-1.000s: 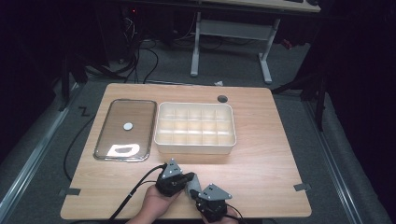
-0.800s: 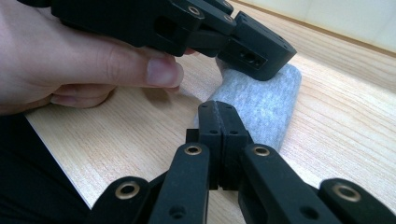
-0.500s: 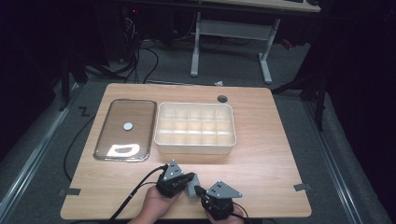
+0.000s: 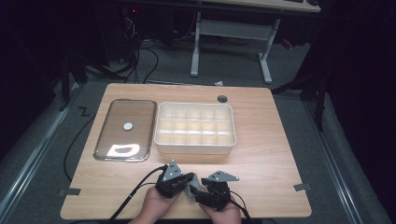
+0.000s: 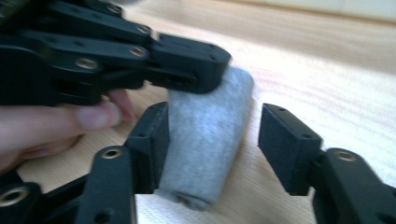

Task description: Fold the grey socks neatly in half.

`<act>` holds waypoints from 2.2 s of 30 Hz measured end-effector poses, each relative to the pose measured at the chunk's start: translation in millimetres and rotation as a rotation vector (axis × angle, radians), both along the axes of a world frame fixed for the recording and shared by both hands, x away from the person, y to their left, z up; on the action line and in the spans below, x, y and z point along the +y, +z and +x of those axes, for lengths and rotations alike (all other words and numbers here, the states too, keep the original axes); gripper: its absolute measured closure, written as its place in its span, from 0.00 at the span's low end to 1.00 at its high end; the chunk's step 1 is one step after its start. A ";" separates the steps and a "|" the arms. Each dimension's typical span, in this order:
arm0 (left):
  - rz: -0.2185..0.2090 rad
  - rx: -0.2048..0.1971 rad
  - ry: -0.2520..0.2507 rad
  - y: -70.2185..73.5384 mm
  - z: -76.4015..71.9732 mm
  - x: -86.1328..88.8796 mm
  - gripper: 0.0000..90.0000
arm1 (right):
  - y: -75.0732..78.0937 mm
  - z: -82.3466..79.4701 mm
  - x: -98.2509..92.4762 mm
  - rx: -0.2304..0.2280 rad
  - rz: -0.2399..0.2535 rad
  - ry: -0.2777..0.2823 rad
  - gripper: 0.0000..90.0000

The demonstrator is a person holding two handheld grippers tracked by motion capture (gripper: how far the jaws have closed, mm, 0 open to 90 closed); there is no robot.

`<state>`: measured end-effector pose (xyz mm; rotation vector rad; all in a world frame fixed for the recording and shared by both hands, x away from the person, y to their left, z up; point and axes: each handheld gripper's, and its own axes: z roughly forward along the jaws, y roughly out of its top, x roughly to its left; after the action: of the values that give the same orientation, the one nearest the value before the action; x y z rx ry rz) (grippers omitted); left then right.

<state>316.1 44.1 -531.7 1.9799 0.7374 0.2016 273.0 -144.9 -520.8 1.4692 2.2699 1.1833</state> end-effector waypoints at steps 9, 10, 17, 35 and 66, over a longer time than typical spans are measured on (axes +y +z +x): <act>-0.054 -0.040 0.016 17.3 -7.6 23.8 0.79 | -4.7 2.6 0.8 0.030 0.012 0.025 0.52; -0.055 -0.052 0.026 21.7 -9.0 32.1 0.77 | -4.5 2.9 0.7 0.031 0.011 0.029 0.53; 0.022 -0.119 0.150 24.9 -16.6 93.2 0.67 | -2.9 1.5 3.7 0.035 0.004 0.043 0.57; 0.006 -0.078 0.087 11.9 -24.0 101.8 0.66 | -0.3 8.7 11.3 0.085 0.002 0.093 0.57; 0.031 -0.070 0.130 6.5 -18.9 107.0 0.60 | 13.6 6.9 9.9 -0.014 -0.090 0.161 0.76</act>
<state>297.2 151.1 -525.3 1.9457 0.8221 0.3602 279.9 -135.0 -507.1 1.2635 2.4365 1.1118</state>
